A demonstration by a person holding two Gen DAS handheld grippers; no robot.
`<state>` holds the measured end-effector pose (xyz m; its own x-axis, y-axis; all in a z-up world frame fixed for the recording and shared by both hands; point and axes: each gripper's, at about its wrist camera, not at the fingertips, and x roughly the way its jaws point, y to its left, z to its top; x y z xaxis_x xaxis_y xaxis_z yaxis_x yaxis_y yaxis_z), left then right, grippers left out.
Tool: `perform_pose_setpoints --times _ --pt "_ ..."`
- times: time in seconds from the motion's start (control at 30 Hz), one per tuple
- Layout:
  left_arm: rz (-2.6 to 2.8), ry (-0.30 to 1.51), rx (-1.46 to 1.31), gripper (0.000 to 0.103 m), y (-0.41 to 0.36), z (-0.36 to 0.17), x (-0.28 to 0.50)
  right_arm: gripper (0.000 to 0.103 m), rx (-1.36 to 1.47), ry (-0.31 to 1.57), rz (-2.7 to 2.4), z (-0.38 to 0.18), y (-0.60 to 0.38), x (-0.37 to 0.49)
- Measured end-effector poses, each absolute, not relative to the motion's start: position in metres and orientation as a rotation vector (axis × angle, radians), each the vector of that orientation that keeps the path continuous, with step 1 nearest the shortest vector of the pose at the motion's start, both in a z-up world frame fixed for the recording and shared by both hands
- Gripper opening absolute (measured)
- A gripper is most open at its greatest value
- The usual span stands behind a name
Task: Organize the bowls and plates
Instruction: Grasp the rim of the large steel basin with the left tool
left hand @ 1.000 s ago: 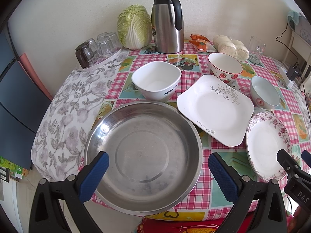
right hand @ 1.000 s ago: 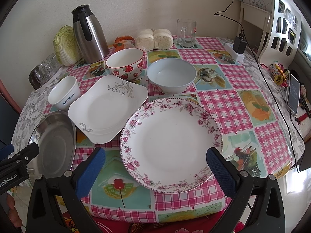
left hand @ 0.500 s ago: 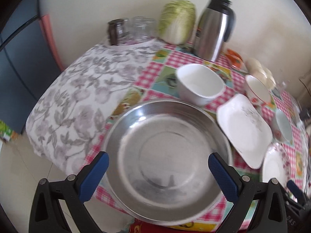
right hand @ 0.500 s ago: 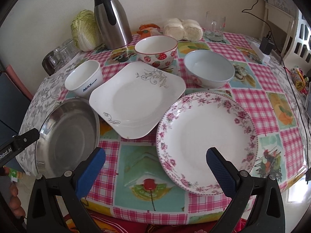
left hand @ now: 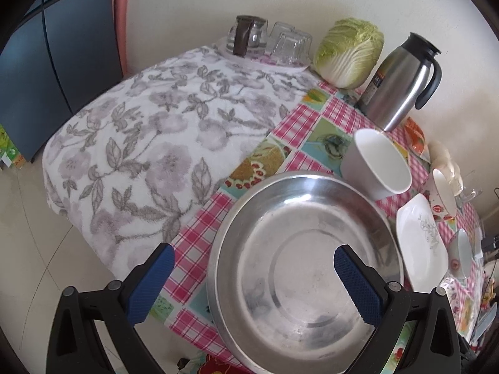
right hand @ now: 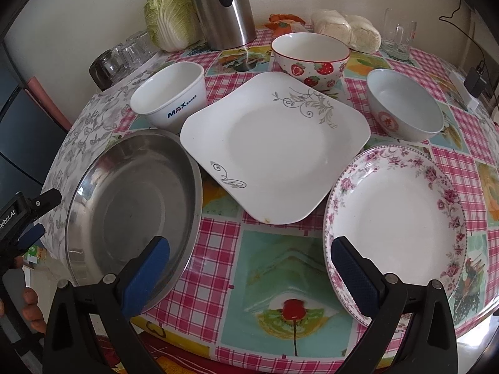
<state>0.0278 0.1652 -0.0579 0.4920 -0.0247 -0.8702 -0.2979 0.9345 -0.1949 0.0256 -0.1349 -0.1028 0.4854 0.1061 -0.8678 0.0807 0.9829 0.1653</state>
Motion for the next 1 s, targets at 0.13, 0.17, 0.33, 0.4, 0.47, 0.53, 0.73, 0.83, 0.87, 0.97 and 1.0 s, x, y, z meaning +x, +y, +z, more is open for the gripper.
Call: perform_pose_setpoints --times 0.13,0.17,0.33,0.4,0.47,0.53,0.73,0.83,0.87,0.97,1.0 --pt "0.203 1.079 -0.327 0.102 0.169 -0.067 0.028 0.103 0.173 1.081 0.063 -0.109 -0.122 0.032" --pt "0.205 1.084 -0.328 0.099 0.17 -0.069 0.029 0.103 0.168 1.084 0.069 -0.11 -0.119 0.034" --pt "0.186 1.134 -0.366 0.083 0.174 -0.082 0.032 0.095 0.171 1.087 0.096 -0.114 -0.108 0.038" --pt "0.177 1.155 -0.382 0.075 0.176 -0.088 0.033 0.09 0.169 1.09 0.107 -0.117 -0.104 0.04" --pt "0.17 1.168 -0.4 0.071 0.178 -0.092 0.034 0.08 0.172 1.102 0.122 -0.121 -0.1 0.043" --pt "0.168 1.181 -0.416 0.07 0.18 -0.096 0.034 0.074 0.18 1.115 0.133 -0.125 -0.097 0.046" --pt "0.144 1.213 -0.447 0.053 0.183 -0.105 0.036 0.051 0.207 1.129 0.146 -0.131 -0.096 0.054" --pt "0.143 1.22 -0.459 0.046 0.183 -0.107 0.037 0.037 0.225 1.138 0.15 -0.134 -0.097 0.056" --pt "0.142 1.223 -0.464 0.043 0.184 -0.108 0.037 0.03 0.231 1.139 0.152 -0.135 -0.097 0.056" --pt "0.145 1.23 -0.472 0.037 0.185 -0.11 0.037 0.015 0.237 1.138 0.165 -0.136 -0.094 0.058" --pt "0.149 1.229 -0.472 0.036 0.186 -0.11 0.036 0.014 0.237 1.137 0.173 -0.135 -0.093 0.058"
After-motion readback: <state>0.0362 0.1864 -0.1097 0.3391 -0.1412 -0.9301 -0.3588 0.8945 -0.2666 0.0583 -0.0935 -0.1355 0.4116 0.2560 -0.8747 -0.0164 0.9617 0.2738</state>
